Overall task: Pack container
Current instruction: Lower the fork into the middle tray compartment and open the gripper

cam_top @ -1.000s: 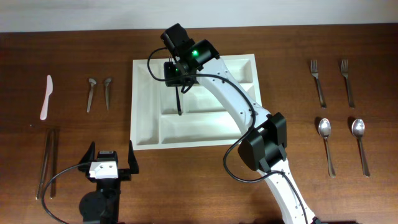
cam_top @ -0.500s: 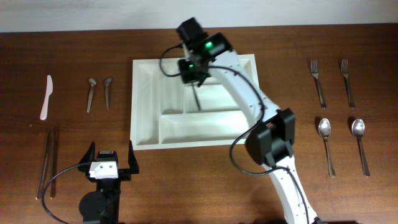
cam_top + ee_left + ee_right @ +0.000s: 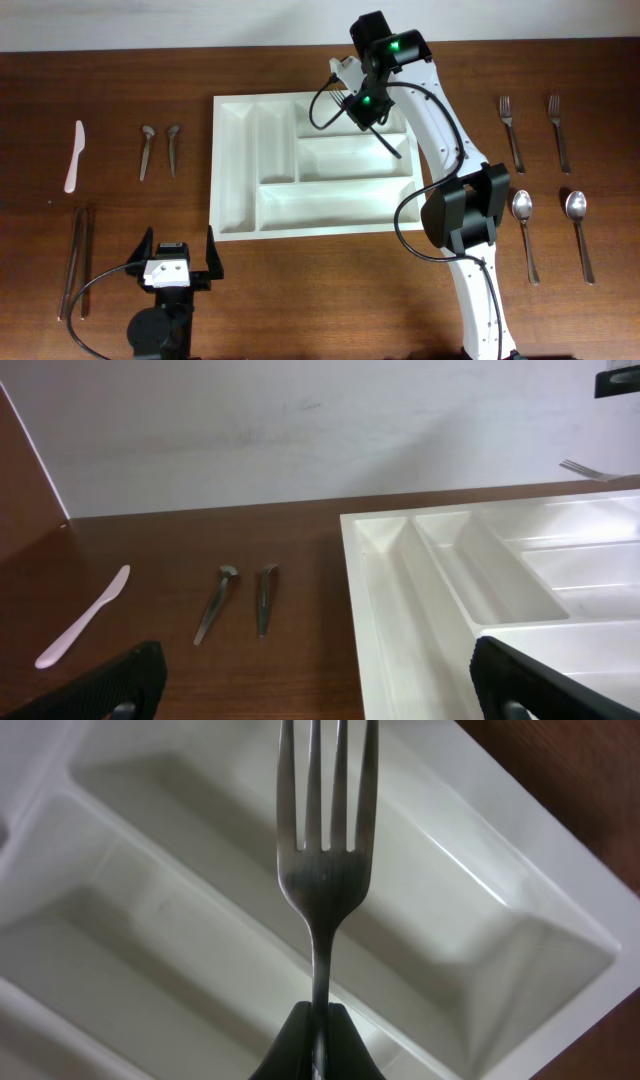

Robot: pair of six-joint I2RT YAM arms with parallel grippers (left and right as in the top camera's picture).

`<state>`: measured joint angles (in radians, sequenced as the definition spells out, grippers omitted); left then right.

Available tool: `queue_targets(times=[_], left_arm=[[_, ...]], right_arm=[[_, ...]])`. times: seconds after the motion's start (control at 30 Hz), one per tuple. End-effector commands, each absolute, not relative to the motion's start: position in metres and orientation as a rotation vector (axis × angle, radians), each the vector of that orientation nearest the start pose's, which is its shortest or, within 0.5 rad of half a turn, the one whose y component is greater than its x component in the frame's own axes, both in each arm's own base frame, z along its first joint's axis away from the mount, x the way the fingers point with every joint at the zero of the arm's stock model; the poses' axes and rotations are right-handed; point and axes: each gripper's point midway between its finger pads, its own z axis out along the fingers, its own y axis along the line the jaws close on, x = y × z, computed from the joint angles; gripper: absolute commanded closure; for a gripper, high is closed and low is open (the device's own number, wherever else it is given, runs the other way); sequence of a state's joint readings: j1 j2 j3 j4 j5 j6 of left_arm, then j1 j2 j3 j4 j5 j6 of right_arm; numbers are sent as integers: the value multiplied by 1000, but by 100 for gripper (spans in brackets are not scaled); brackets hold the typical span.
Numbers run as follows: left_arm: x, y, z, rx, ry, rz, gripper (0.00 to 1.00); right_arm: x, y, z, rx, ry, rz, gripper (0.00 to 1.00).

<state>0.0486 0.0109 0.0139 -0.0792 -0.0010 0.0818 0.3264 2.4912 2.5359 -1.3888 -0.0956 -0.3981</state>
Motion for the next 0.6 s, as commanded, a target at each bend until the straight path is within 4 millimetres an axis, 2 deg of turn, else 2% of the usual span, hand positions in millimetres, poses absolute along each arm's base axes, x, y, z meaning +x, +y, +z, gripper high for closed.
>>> queue_targets(times=[0.0,0.57], left_arm=[[246,14,156,14,1651,97,1],[246,14,156,14,1651,97,1]], right_arm=[[497,182,100,-1247,2630,103,96],[492,181,99,-1768,2323,41,96]])
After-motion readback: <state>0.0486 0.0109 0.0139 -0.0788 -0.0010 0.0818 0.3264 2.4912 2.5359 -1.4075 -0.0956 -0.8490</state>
